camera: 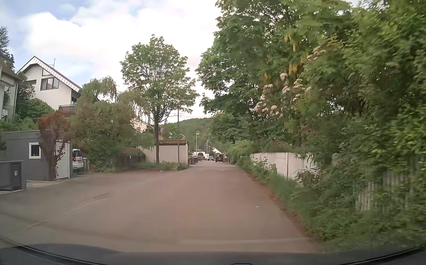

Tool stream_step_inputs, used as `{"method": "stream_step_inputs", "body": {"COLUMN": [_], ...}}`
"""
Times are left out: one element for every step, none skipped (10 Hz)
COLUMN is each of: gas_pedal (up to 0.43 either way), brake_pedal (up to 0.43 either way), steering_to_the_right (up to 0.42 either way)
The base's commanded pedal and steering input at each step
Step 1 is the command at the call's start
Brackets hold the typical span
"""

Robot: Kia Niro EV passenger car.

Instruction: Follow the waypoints while adhering to traffic rules and regulations

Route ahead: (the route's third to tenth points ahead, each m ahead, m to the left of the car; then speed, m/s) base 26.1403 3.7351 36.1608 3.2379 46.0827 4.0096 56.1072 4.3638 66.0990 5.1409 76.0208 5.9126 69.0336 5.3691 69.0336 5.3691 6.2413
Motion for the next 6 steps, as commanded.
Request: {"method": "stream_step_inputs", "body": {"gas_pedal": [0.0, 0.0, 0.0, 0.008, 0.008, 0.008], "brake_pedal": [0.0, 0.0, 0.0, 0.0, 0.0, 0.0], "steering_to_the_right": [-0.01, -0.01, -0.009, -0.007, -0.007, -0.006]}}
